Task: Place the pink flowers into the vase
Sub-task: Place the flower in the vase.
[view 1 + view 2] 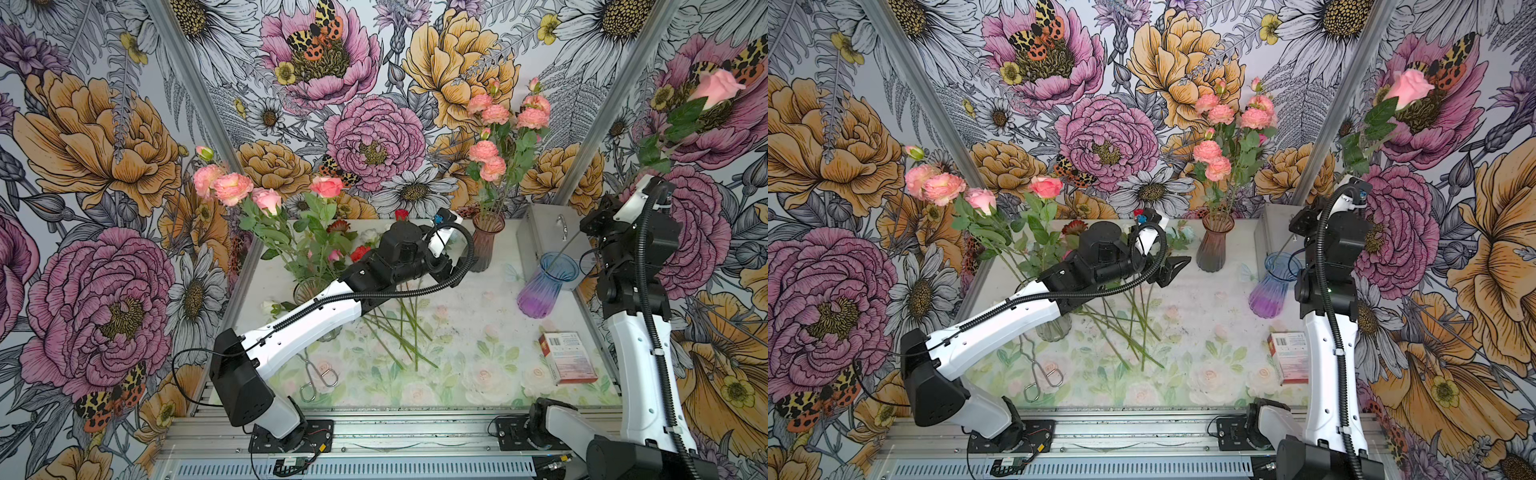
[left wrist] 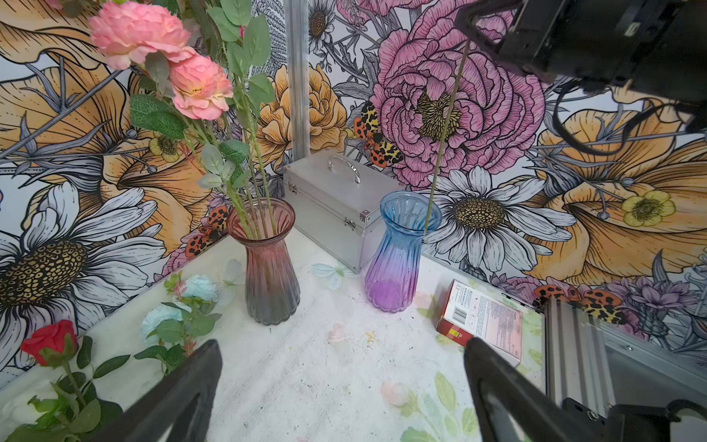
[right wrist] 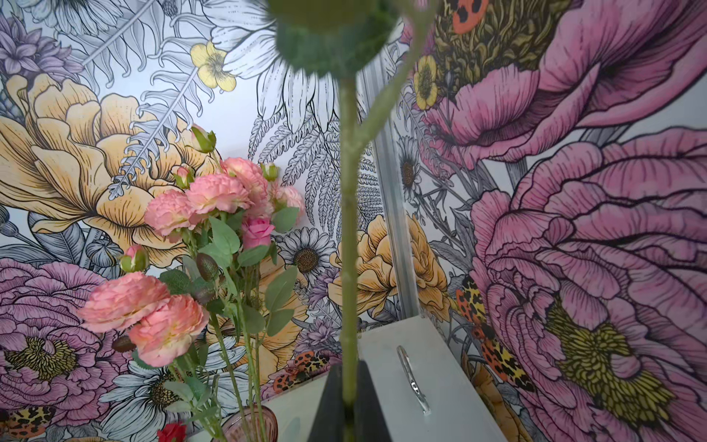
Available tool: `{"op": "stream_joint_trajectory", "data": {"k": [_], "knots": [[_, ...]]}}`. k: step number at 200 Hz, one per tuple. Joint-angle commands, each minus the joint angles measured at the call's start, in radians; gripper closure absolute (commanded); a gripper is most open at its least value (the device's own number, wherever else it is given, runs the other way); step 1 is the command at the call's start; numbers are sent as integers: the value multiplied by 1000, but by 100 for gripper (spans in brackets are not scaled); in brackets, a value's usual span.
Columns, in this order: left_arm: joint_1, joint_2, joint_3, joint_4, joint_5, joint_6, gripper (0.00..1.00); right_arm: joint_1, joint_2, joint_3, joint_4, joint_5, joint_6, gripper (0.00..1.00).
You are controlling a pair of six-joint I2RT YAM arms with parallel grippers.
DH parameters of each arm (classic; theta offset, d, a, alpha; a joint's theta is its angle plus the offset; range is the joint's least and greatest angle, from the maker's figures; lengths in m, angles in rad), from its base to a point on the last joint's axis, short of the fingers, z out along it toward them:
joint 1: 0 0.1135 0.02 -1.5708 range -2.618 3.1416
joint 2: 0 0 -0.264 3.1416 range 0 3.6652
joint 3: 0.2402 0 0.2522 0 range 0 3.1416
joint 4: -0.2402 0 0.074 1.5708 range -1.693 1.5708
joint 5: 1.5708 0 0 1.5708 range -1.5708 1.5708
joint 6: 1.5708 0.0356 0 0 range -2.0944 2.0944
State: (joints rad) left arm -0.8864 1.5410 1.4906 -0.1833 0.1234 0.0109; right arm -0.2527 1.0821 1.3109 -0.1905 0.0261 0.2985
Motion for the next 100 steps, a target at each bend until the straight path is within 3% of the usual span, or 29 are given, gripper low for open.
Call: {"op": "stream_joint_trajectory", "data": {"k": [1,58,100], "knots": [[-6,9,22,24,-5,18,1,-17,14,56,16,7,-10,100],[-5,19,23,38,-14,29,2,-57,104,108,25,61,-117,100],[7,40,27,48,-10,28,1,-56,112,-69,159,56,-85,100]]}}
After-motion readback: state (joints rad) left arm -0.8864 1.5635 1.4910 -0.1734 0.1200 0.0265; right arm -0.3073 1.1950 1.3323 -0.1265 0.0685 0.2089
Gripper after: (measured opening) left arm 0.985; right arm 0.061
